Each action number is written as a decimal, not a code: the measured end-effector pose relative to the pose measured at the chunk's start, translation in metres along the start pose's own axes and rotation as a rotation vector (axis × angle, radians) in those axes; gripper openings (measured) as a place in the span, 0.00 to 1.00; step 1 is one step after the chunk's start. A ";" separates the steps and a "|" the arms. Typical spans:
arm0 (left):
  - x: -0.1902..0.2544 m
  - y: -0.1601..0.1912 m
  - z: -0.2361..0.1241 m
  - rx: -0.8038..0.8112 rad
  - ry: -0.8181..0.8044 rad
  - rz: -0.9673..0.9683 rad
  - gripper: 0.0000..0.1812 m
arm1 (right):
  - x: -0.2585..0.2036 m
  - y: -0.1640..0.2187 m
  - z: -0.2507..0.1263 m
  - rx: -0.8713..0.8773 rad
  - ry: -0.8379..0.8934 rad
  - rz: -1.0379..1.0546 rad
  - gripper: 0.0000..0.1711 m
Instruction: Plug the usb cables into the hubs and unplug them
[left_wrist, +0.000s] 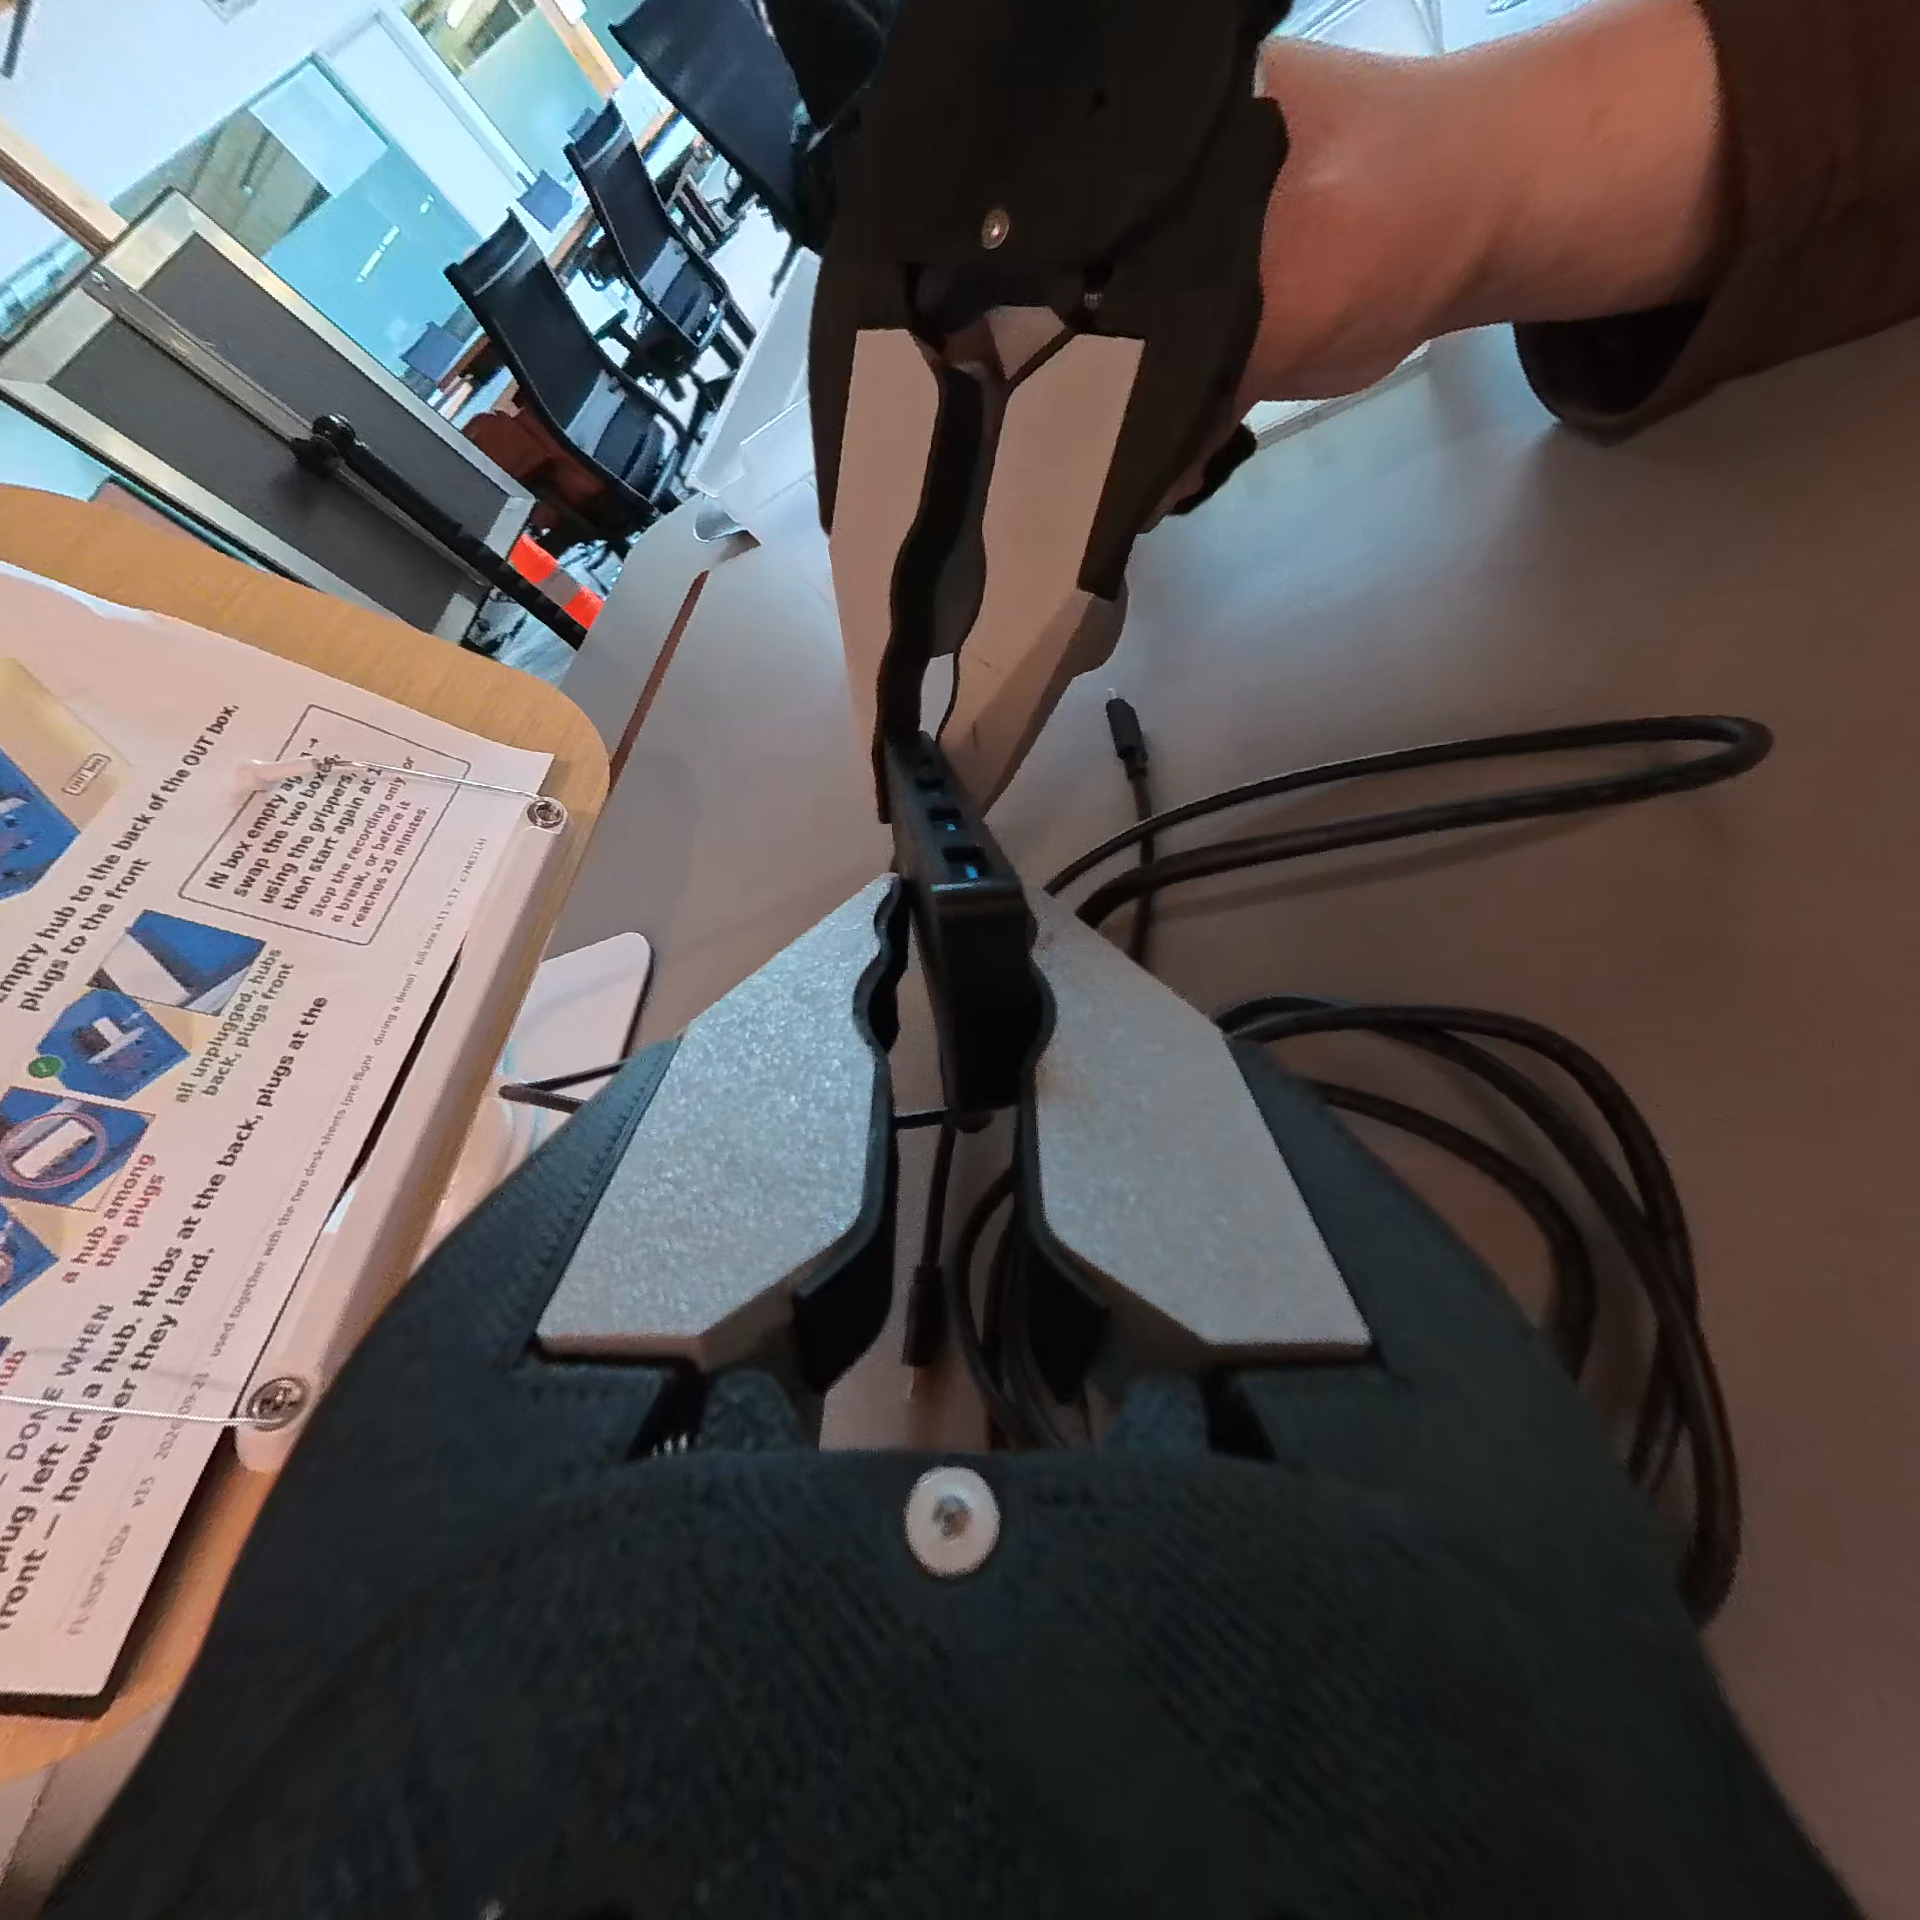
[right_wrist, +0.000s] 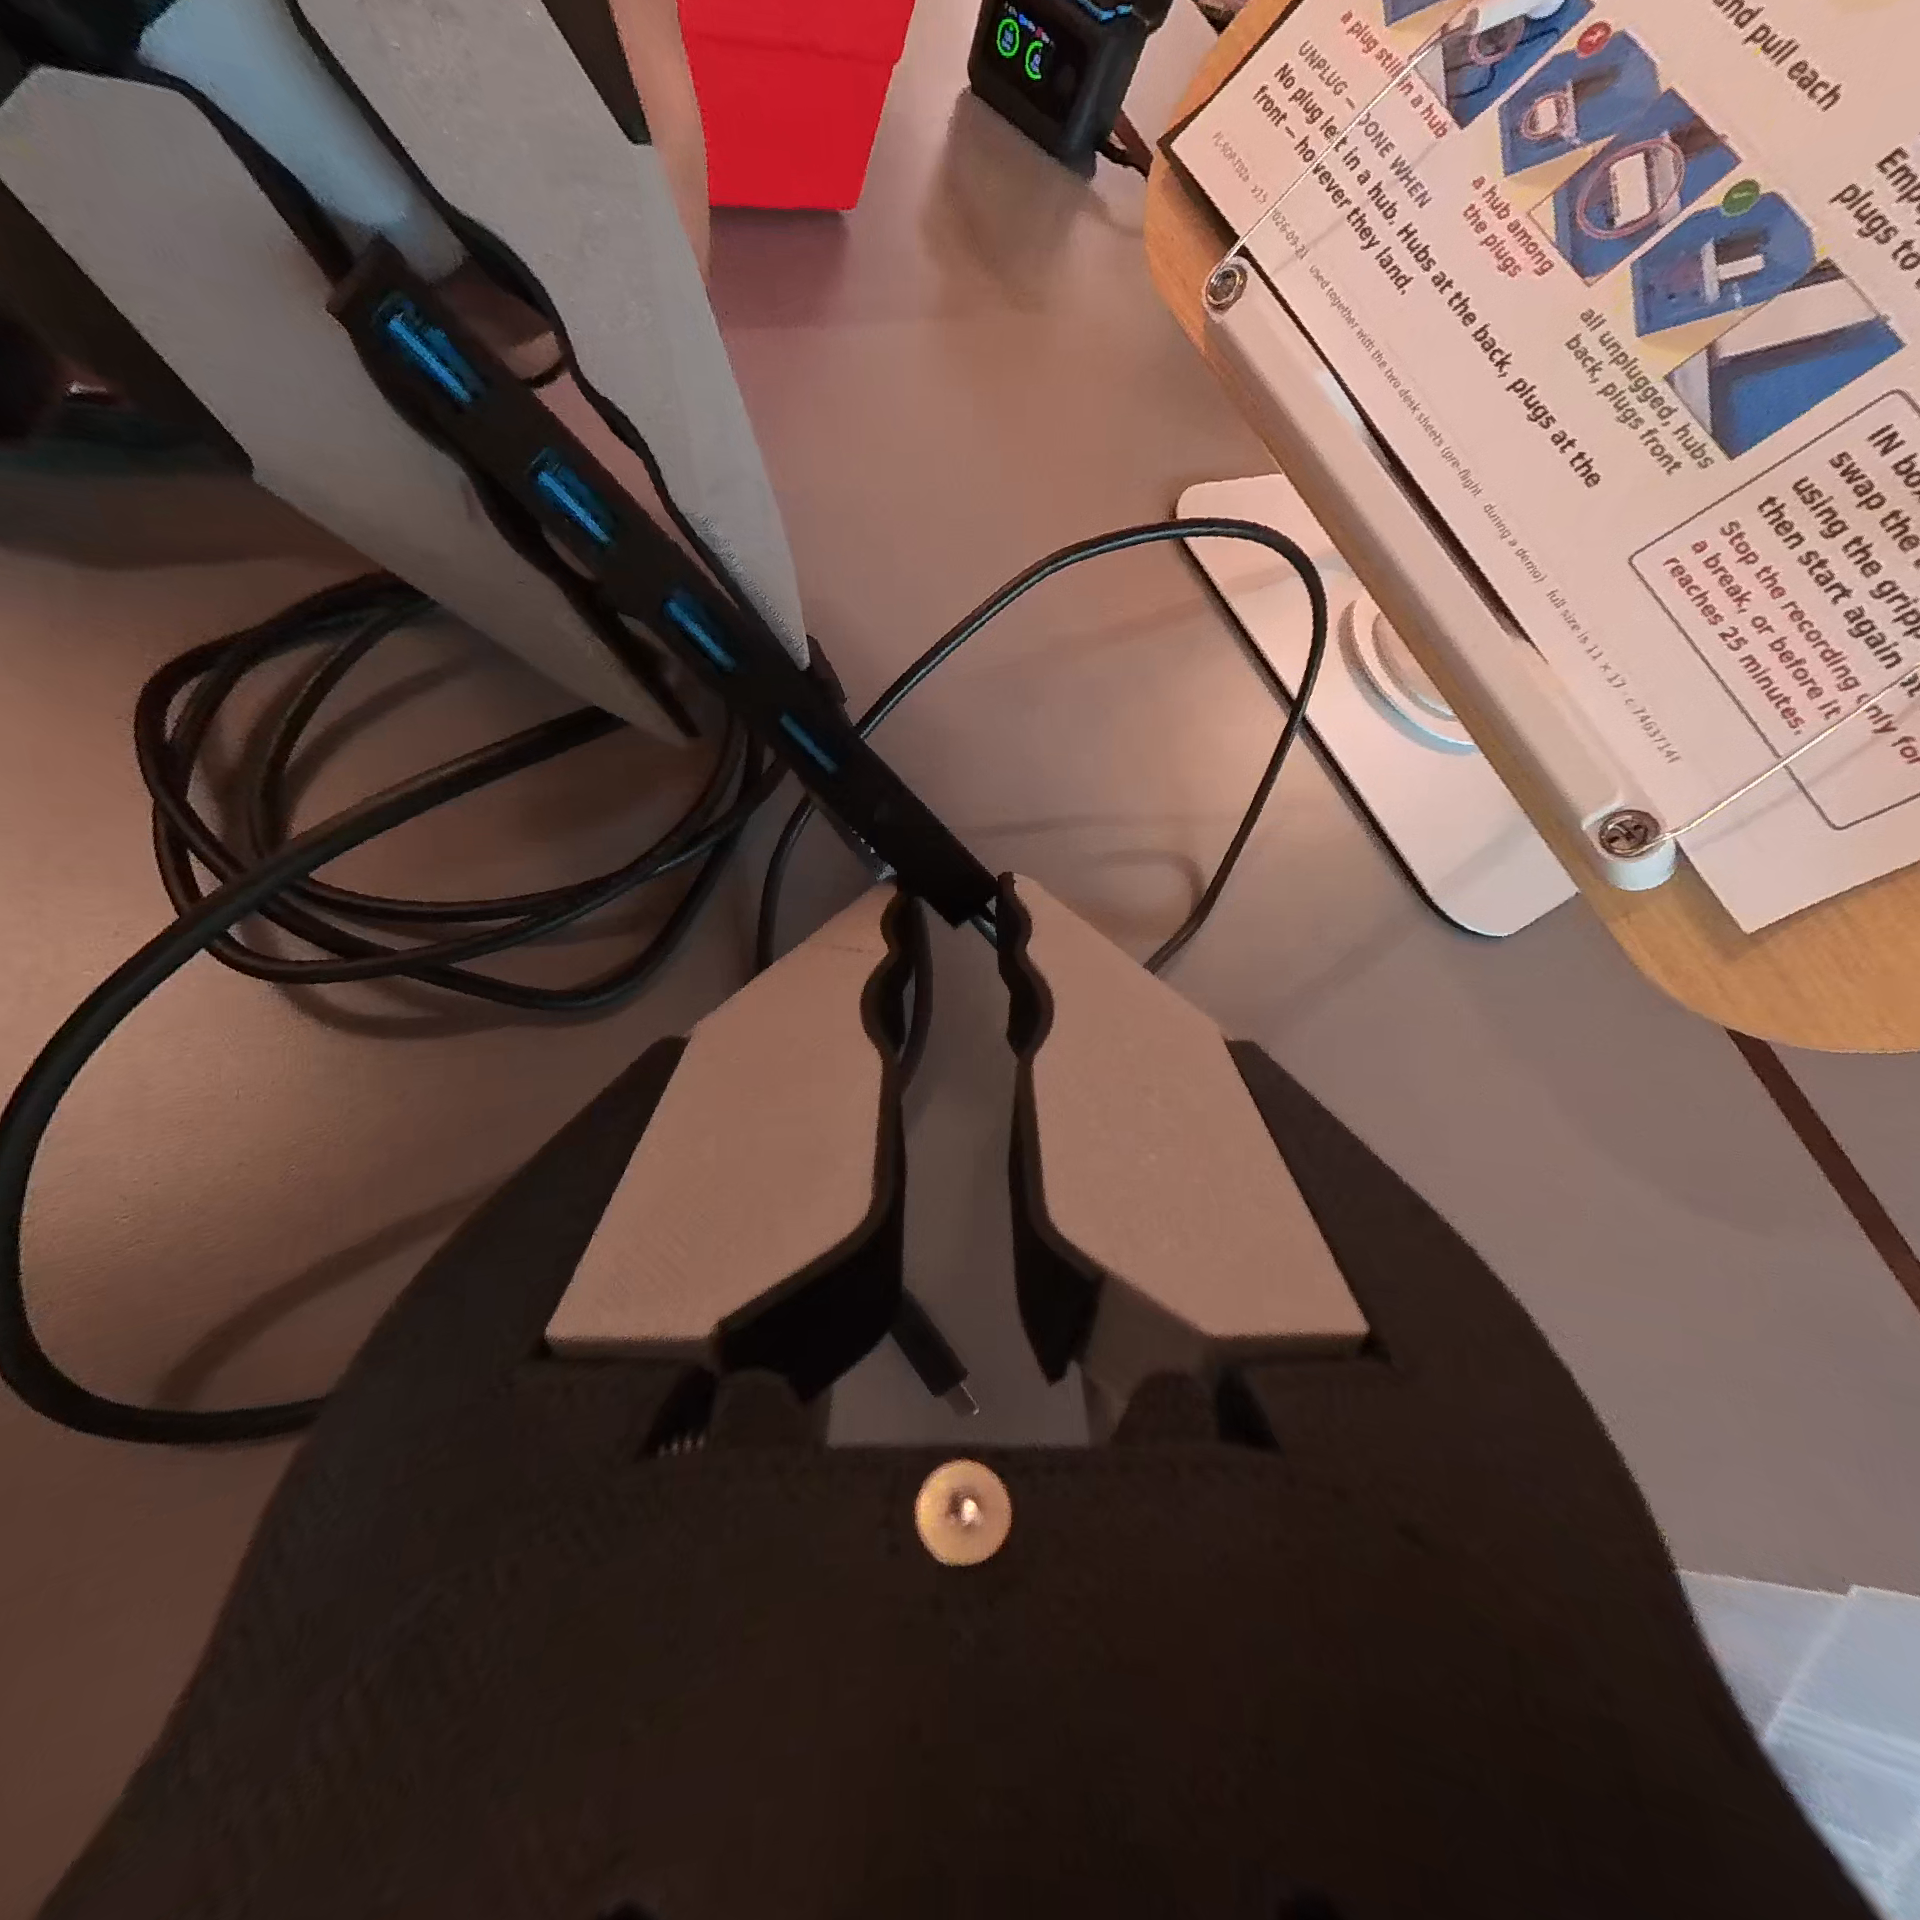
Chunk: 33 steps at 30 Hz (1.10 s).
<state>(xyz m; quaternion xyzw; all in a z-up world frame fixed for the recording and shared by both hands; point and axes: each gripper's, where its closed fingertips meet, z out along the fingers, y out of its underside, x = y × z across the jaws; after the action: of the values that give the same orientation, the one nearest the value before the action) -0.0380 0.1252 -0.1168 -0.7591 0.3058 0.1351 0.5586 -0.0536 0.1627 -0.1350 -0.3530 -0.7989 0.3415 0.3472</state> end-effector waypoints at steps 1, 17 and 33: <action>-0.001 0.000 0.000 -0.001 -0.011 0.012 0.08 | 0.000 0.000 0.000 0.002 0.000 0.002 0.07; -0.009 -0.008 -0.006 0.016 -0.086 0.084 0.05 | -0.004 -0.008 0.001 0.058 -0.019 0.031 0.07; -0.079 0.024 -0.041 -0.184 -0.490 0.208 0.05 | 0.003 -0.031 -0.018 0.220 -0.053 0.160 0.09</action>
<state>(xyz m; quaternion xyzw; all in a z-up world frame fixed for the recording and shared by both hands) -0.1198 0.1071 -0.0776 -0.7158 0.2243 0.3984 0.5279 -0.0509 0.1546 -0.1000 -0.3663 -0.7349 0.4627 0.3342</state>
